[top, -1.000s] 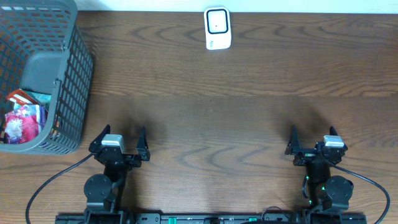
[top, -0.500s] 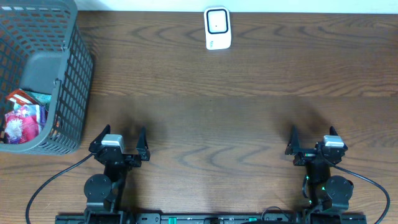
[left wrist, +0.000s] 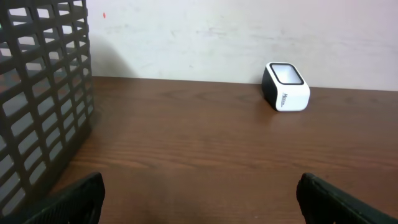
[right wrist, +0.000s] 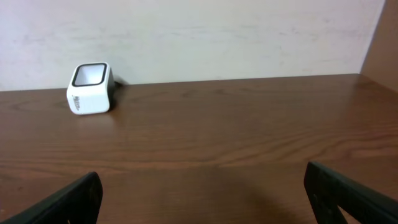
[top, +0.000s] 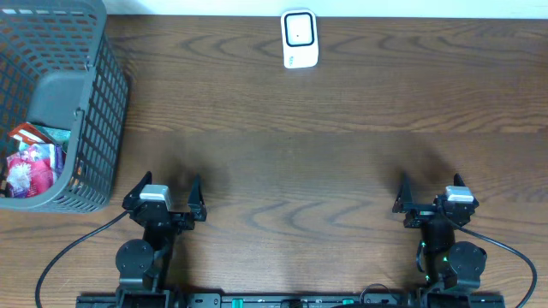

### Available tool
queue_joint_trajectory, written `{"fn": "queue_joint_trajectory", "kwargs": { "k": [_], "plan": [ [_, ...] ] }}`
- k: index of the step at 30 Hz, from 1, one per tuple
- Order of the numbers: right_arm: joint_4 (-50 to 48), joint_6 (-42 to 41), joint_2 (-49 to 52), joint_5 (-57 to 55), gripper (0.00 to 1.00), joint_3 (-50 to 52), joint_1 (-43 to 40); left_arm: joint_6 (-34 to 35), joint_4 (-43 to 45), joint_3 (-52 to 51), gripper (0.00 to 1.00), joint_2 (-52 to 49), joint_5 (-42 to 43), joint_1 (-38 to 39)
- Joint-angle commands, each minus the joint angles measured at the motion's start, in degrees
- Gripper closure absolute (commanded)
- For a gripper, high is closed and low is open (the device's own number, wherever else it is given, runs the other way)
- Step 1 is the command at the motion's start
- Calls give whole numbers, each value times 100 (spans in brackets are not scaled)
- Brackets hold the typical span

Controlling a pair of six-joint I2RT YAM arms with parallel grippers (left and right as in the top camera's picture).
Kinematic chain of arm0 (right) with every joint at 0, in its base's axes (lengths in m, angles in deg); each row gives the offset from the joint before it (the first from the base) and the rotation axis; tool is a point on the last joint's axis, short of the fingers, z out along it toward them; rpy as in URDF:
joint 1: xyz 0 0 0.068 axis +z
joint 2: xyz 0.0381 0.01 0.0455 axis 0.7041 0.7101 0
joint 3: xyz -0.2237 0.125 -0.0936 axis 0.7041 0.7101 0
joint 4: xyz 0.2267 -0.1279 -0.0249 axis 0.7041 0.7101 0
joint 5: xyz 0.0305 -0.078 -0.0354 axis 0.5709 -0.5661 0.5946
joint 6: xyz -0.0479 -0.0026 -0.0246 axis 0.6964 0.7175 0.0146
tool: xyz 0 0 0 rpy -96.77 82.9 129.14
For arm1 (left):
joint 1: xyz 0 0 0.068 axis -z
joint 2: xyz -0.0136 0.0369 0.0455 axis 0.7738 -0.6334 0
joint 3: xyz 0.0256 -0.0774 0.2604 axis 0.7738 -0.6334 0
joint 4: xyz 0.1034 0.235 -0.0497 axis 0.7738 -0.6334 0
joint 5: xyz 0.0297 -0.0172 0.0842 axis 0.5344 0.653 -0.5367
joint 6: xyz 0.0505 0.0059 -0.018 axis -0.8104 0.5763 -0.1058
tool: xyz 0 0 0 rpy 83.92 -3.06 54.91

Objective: Scan the item barcode

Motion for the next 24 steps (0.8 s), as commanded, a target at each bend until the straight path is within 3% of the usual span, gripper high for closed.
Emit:
{"fn": "queue_joint_trajectory", "kwargs": {
  "k": [1,15,18,24],
  "plan": [
    [9,63,-37,-4,1,20,46,0,-216,-83,2,35,59,-46],
    [9,63,-37,-4,1,20,46,-7,-219,-83,2,35,55,-46],
    [9,63,-37,-4,1,20,46,-404,-221,-83,2,35,-120,-50],
    [9,63,-37,-4,1,20,46,-407,-221,-83,2,35,-116,-50]
  ]
}}
